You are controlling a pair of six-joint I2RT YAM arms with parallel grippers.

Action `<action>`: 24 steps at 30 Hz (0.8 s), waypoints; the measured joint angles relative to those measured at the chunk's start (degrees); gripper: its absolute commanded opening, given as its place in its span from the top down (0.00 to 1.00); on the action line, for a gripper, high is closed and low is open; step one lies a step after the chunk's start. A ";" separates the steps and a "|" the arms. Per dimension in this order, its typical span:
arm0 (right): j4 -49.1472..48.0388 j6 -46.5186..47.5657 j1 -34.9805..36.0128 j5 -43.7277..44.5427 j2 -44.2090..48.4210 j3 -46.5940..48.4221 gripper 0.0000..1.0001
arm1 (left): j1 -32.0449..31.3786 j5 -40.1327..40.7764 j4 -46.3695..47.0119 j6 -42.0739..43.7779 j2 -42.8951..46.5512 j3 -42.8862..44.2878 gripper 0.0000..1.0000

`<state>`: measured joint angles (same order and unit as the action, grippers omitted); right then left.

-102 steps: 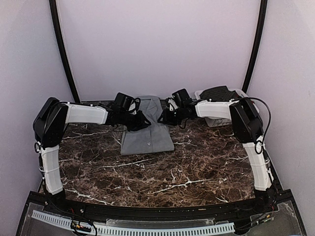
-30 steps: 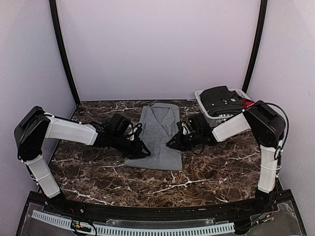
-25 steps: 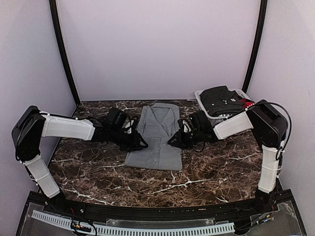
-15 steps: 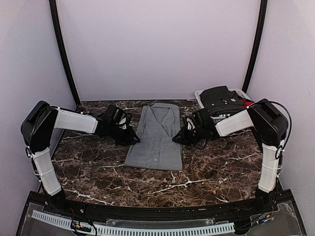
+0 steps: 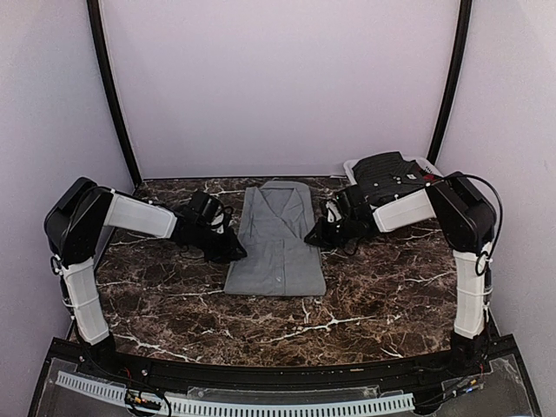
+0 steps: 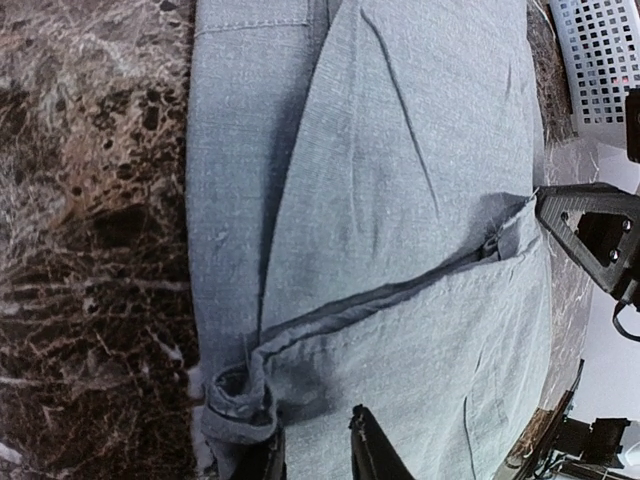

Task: Fold and stack the long sleeve shirts
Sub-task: Adjust the 2/3-rectangle-folded shirt at the center of the board.

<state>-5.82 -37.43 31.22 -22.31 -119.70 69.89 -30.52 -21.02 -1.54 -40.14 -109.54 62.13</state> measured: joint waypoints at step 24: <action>19.32 4.31 9.27 10.40 24.35 -14.43 0.70 | -3.54 -1.11 -10.62 0.70 21.31 -13.14 0.70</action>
<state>13.50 -33.12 40.49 -11.90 -95.35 55.46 -34.06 -22.13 -12.16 -39.44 -88.23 48.99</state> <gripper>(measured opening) 0.310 0.299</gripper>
